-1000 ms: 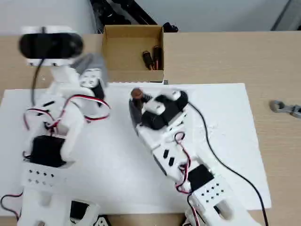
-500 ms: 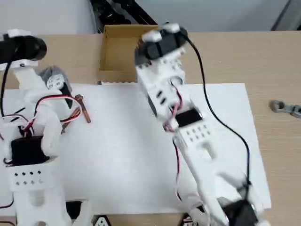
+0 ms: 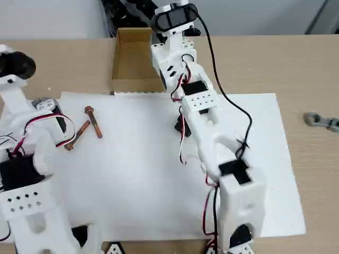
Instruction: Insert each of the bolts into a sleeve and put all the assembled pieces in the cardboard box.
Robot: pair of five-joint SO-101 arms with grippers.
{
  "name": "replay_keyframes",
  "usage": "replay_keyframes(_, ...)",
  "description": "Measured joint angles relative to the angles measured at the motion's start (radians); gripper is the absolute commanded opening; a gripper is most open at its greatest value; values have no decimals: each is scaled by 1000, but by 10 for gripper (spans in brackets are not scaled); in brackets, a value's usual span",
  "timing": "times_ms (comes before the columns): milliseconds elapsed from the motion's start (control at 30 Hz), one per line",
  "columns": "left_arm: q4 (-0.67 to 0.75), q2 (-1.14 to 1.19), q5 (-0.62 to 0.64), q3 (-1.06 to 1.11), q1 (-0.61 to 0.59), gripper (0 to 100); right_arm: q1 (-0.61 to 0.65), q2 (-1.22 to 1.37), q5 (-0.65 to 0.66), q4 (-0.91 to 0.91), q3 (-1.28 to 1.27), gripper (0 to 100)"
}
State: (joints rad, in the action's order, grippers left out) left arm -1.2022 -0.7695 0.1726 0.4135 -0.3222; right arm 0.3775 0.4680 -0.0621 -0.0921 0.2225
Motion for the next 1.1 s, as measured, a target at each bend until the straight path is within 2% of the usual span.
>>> replay_keyframes(433, -3, 0, 0, 0, 0, 6, -8, 362, 0, 0, 241, 13)
replay_keyframes(667, -3, 0, 0, 0, 0, 8, -5, 385, 0, 0, 245, 135)
replay_keyframes(933, -46, 0, -49, 0, 0, 8, -5, 382, -2, -2, 262, 140)
replay_keyframes(1100, -71, 0, -55, 0, 0, 8, -5, 382, -2, -103, 262, 140)
